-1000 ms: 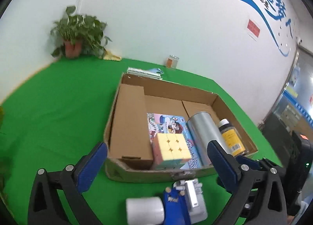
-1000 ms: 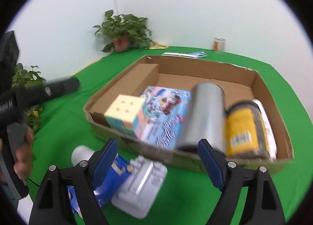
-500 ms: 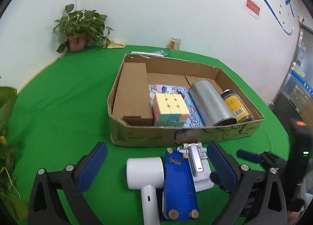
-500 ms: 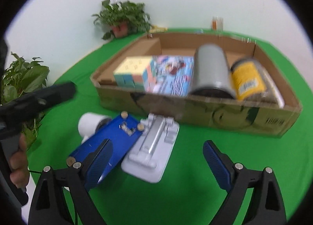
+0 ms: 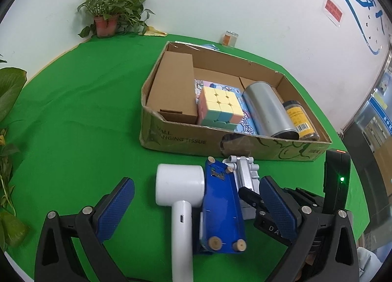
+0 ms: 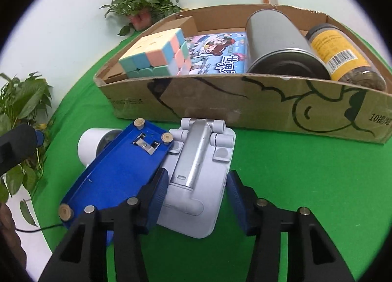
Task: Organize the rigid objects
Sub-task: 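Move both grippers to the white phone stand and grip its sides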
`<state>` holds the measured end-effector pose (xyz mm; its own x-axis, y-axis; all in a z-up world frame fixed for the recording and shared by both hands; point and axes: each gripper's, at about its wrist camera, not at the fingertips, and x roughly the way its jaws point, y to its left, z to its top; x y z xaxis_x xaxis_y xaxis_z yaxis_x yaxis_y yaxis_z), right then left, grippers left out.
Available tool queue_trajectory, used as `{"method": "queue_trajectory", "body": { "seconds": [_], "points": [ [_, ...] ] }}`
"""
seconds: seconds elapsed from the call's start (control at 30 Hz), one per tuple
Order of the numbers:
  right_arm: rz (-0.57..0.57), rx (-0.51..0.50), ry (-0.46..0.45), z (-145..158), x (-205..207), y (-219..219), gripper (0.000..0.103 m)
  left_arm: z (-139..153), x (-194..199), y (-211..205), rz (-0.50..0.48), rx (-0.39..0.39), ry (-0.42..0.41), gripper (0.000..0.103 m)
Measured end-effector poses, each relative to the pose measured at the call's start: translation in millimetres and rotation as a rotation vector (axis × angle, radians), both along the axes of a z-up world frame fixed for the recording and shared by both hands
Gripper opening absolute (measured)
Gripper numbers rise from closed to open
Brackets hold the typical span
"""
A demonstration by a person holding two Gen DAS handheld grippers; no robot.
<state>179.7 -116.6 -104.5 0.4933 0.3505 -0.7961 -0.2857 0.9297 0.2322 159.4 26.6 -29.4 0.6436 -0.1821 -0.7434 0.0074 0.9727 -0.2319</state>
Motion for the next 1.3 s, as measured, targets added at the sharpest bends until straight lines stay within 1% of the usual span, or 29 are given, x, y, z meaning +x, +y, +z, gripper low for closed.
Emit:
{"method": "queue_trajectory", "body": {
  "seconds": [0.17, 0.33, 0.43, 0.57, 0.6, 0.67, 0.7, 0.73, 0.83, 0.9, 1.0, 1.03, 1.1, 1.13, 1.17, 1.2, 1.23, 1.27, 1.3],
  "points": [
    [0.01, -0.001, -0.017, 0.2, -13.4, -15.5, 0.045, 3.2, -3.8, -15.0, -0.041, -0.004, -0.006, 0.102],
    [-0.026, -0.009, -0.008, 2.9, -39.0, -53.6, 0.043, 5.9, -2.2, -39.5, -0.14, -0.043, -0.001, 0.102],
    [-0.059, -0.012, -0.005, 3.8, -56.9, -82.5, 0.043, 0.6, -1.4, -61.7, -0.242, -0.106, 0.044, 0.102],
    [-0.029, -0.025, -0.027, 5.6, -84.2, -106.0, 0.045, -10.8, -2.2, -89.5, -0.34, -0.197, 0.107, 0.102],
    [-0.017, -0.024, -0.038, 6.8, -92.2, -108.4, 0.048, -13.5, -2.8, -94.8, -0.359, -0.213, 0.122, 0.102],
    [0.017, -0.008, -0.073, 9.9, -111.1, -109.7, 0.092, -20.1, -2.7, -107.8, -0.394, -0.242, 0.163, 0.102],
    [0.031, -0.007, -0.102, 11.7, -118.0, -107.9, 0.096, -22.9, -2.3, -111.8, -0.405, -0.252, 0.179, 0.102],
    [0.042, -0.018, -0.127, 12.3, -124.1, -106.4, 0.097, -26.5, -2.0, -116.7, -0.42, -0.27, 0.203, 0.102],
    [0.025, -0.077, -0.164, 6.0, -130.0, -95.8, 0.098, -34.7, -2.1, -126.2, -0.448, -0.325, 0.261, 0.102],
    [0.001, -0.081, -0.158, 1.5, -128.3, -94.5, 0.097, -40.6, -3.9, -132.3, -0.464, -0.355, 0.3, 0.102],
    [-0.032, -0.071, -0.148, -2.8, -122.2, -96.5, 0.097, -47.8, -0.9, -139.0, -0.472, -0.374, 0.338, 0.101],
    [-0.037, -0.061, -0.151, -3.1, -121.3, -98.3, 0.095, -51.2, -0.3, -141.0, -0.471, -0.391, 0.354, 0.101],
    [-0.054, -0.032, -0.142, -6.1, -119.3, -104.0, 0.084, -58.2, 0.2, -144.2, -0.465, -0.413, 0.385, 0.1],
    [-0.066, -0.04, -0.147, -6.8, -118.8, -104.8, 0.074, -61.5, -0.7, -145.3, -0.461, -0.425, 0.397, 0.097],
    [-0.073, -0.049, -0.157, -6.7, -118.1, -105.5, 0.068, -65.4, -1.0, -146.1, -0.459, -0.435, 0.412, 0.096],
    [-0.063, -0.028, -0.155, -6.6, -116.8, -107.2, 0.065, -68.1, -1.2, -147.1, -0.459, -0.444, 0.424, 0.093],
    [-0.056, -0.014, -0.151, -6.2, -116.0, -108.1, 0.058, -71.7, -1.6, -148.3, -0.46, -0.454, 0.438, 0.089],
    [-0.059, -0.005, -0.144, -6.1, -115.0, -109.4, 0.058, -76.8, -2.5, -150.0, -0.462, -0.463, 0.459, 0.087],
    [-0.061, -0.001, -0.142, -6.9, -114.2, -109.6, 0.058, -80.8, -3.0, -152.3, -0.463, -0.467, 0.473, 0.082]
  ]
}}
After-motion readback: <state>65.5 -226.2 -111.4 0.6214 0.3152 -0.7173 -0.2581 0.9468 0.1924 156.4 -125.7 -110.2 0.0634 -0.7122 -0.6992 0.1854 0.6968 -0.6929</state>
